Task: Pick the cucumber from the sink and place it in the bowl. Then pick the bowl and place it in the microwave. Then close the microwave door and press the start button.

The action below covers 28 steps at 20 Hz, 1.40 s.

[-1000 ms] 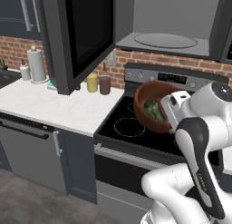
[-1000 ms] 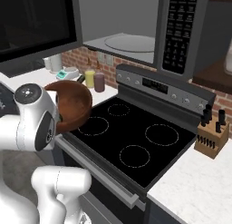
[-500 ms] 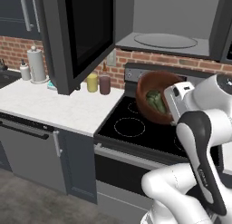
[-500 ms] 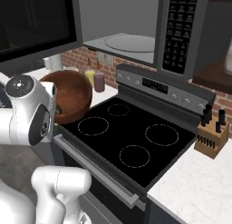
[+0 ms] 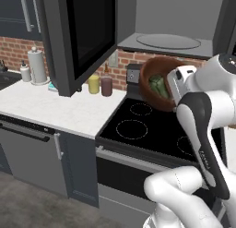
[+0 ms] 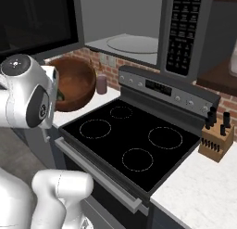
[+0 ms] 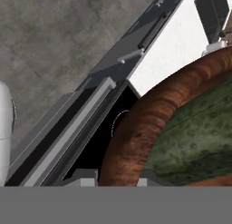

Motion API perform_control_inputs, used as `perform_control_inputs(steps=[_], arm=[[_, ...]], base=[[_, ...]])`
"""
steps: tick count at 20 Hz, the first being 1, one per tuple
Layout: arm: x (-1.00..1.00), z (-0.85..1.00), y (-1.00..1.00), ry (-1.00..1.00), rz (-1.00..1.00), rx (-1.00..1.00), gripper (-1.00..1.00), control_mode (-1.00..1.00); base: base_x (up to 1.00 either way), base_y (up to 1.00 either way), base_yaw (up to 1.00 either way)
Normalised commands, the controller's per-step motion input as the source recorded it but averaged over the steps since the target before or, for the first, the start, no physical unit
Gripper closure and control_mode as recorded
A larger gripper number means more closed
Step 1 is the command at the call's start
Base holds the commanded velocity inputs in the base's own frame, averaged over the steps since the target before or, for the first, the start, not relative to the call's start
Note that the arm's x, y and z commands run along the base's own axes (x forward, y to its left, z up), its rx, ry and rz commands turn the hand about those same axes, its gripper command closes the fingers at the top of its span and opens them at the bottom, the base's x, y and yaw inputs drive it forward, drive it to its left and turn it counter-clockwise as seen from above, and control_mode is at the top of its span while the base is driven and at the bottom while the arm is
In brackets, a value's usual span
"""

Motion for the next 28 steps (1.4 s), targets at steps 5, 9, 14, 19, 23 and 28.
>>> perform_control_inputs(steps=[5,9,14,19,23,28], arm=[[0.24,0.43,0.00,-0.01,-0.03,0.00,1.00,-1.00],[0.12,0.40,-0.04,-0.07,-0.02,0.00,1.00,-1.00],[0.10,0.36,-0.12,-0.16,-0.02,0.00,1.00,-1.00],[0.29,0.21,-0.04,-0.07,-0.09,0.00,1.00,-1.00],[0.33,0.21,-0.05,0.00,-0.12,0.00,1.00,-1.00],[0.21,0.19,-0.10,0.00,-0.09,0.00,1.00,-1.00]], base=[[0.00,0.00,0.00],[0.00,0.00,0.00],[0.00,0.00,0.00],[0.00,0.00,0.00],[0.00,0.00,0.00],[0.00,0.00,0.00]])
